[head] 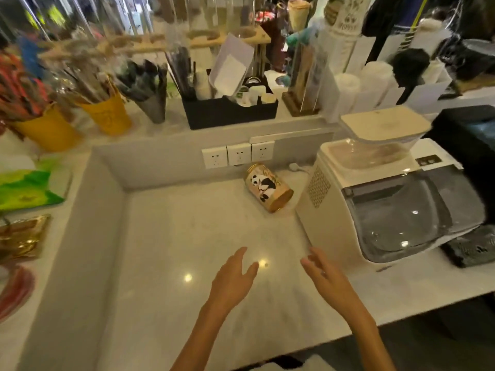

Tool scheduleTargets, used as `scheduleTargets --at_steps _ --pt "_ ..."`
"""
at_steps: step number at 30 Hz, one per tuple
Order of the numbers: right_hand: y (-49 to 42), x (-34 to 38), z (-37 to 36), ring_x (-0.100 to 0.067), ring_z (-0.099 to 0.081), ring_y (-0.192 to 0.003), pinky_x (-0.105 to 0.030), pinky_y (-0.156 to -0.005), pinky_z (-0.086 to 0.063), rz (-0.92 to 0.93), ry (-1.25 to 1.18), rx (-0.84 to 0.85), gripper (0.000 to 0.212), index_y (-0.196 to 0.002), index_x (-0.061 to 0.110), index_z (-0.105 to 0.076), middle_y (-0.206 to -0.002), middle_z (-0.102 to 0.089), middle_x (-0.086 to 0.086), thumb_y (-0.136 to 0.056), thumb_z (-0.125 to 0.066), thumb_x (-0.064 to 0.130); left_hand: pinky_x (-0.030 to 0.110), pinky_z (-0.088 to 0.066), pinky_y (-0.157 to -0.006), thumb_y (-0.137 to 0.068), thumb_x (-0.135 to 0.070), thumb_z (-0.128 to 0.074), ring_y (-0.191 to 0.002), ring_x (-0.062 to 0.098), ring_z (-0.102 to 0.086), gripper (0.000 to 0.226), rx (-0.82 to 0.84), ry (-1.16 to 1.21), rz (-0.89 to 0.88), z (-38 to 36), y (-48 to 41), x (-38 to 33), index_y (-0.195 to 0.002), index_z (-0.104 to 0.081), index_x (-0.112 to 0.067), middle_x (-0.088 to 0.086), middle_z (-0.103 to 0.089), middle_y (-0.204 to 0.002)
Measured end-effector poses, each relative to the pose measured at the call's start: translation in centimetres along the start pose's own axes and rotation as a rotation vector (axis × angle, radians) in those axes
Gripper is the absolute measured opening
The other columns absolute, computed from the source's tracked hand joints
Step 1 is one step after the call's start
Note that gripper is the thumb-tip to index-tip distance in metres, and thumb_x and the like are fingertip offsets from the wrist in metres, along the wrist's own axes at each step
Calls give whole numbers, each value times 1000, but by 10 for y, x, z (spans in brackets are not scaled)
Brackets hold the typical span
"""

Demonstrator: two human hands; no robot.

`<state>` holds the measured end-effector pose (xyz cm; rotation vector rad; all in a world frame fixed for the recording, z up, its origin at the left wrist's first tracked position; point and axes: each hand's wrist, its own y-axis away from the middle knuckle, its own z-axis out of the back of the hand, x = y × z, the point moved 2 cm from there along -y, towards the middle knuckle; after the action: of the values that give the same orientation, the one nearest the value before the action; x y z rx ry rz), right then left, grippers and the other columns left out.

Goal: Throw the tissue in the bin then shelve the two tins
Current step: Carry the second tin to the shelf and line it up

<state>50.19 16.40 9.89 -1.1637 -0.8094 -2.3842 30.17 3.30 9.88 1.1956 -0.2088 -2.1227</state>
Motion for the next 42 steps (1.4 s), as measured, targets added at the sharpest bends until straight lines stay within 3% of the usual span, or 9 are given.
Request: scheduleTargets --at_steps 8,13,17,19,21,26,31,35,42 --pt "-197 52 -16 -26 -51 -129 -42 -107 -44 157 191 -8 46 -135 22 -53 -136 -59 -4 -96 -53 46 36 -42 -106 -95 -48 -53 -130 22 -49 62 -72 303 215 1 -139 -36 -149 -33 -24 7 -46 -148" --pt "-318 76 -33 -34 -26 -146 -52 -121 -19 21 396 -106 63 -146 19 -42 -153 -43 -9 -96 -39 58 38 -47 -98 -92 -53 -55 -128 28 -50 77 -47 629 386 -4 -235 -58 -152 -17 -23 10 -44 -150" --pt "-344 66 -40 -39 -39 -137 -58 -112 -31 -194 246 -36 78 -149 25 -34 -149 -46 -15 -89 -30 74 27 -57 -65 -93 -54 -52 -88 11 -65 28 -33 734 334 -23 -270 -67 -111 -55 -33 -6 -68 -104" --pt "-341 66 -43 -40 -46 -132 -56 -109 -35 -236 235 -15 80 -150 24 -30 -145 -49 -18 -88 -32 74 31 -61 -71 -94 -50 -54 -93 15 -68 30 -26 782 296 -29 -272 -72 -114 -57 -28 0 -68 -108" --pt "-332 72 -45 -39 -49 -129 -53 -109 -37 -257 267 23 80 -149 19 -31 -143 -51 -19 -88 -38 71 43 -57 -92 -91 -50 -59 -112 24 -64 56 -118 844 295 -29 -264 -69 -137 -44 -20 7 -61 -130" --pt "-255 84 -50 -39 -45 -133 -52 -111 -38 -232 -24 241 90 -149 24 -31 -149 -42 -19 -78 -56 73 47 -47 -106 -69 -67 -73 -130 26 -48 103 -291 876 268 -18 -161 -41 -151 -18 -35 7 -36 -151" --pt "-124 79 -84 -31 -52 -129 -50 -106 -45 -211 -131 629 109 -154 31 -24 -152 -43 -11 -65 -61 82 18 -56 -80 -69 -56 -77 -118 4 -56 105 -314 945 193 -21 -13 20 -149 -9 -47 -8 -45 -139" --pt "-21 53 -147 -24 -64 -117 -53 -100 -50 -278 -206 1036 78 -139 36 -49 -130 -68 0 -75 -56 79 23 -56 -87 -75 -44 -77 -113 -2 -59 101 -492 1037 229 -52 115 79 -151 -12 -44 -12 -49 -139" --pt "176 62 -265 -22 -69 -114 -48 -100 -53 -124 -21 1451 59 -131 37 -59 -125 -72 -3 -79 -70 64 23 -54 -92 -87 -26 -71 -124 6 -54 90 -1062 1216 332 -108 320 143 -152 -10 -42 -7 -43 -147"
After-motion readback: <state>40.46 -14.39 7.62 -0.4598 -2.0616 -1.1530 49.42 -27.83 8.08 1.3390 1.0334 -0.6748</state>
